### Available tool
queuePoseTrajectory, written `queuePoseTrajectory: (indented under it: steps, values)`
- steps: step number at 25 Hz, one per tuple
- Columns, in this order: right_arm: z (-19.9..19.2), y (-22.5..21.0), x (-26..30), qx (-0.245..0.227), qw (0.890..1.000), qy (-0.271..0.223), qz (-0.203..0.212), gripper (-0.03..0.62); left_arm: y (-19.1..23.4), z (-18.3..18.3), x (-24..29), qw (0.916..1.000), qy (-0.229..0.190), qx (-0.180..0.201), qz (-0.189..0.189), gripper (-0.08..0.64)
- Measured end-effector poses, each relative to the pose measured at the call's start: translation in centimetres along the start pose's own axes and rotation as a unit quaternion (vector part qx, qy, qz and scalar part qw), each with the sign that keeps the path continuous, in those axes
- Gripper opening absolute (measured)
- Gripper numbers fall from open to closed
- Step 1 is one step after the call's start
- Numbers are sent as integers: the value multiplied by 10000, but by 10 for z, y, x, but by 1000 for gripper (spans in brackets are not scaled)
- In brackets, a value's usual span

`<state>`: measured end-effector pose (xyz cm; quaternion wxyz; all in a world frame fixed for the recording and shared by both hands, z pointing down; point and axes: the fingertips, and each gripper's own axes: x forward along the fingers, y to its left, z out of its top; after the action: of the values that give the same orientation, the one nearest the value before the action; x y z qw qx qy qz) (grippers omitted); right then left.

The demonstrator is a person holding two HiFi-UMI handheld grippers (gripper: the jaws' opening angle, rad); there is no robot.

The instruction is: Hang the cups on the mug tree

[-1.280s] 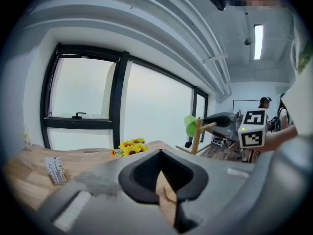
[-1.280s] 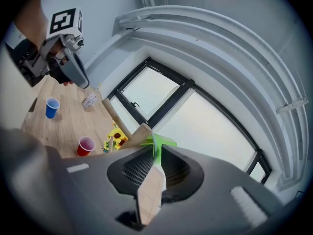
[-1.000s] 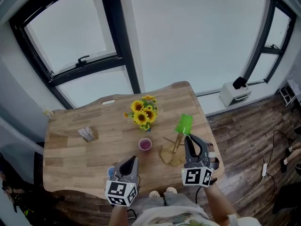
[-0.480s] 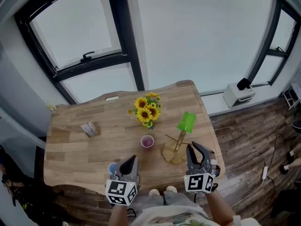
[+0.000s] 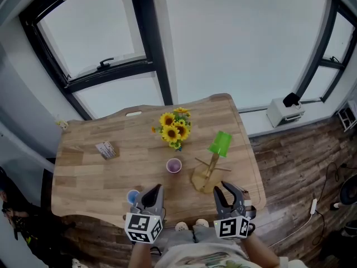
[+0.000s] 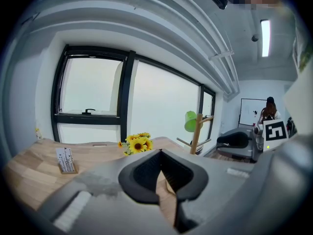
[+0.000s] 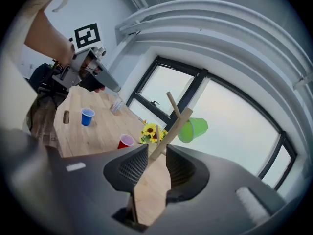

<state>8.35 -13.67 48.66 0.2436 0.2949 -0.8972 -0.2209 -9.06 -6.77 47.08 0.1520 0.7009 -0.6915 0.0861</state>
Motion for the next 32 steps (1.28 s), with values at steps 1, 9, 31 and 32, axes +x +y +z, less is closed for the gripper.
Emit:
queuePoseTrajectory:
  steps: [1, 9, 31, 32]
  values:
    - [0, 3, 0, 0, 10000, -14, 57, 118, -1, -1, 0, 10000, 2, -7, 15, 3]
    - [6, 22, -1, -127, 9984, -276, 472, 129, -11, -11, -10, 9997, -2, -47, 237, 3]
    - [55, 122, 40, 34, 9901, -300, 1367, 135, 63, -52, -58, 9979, 290, -153, 558, 3]
    - [60, 130, 44, 107, 9898, -271, 1398, 137, 71, -54, -62, 9979, 320, -157, 547, 3]
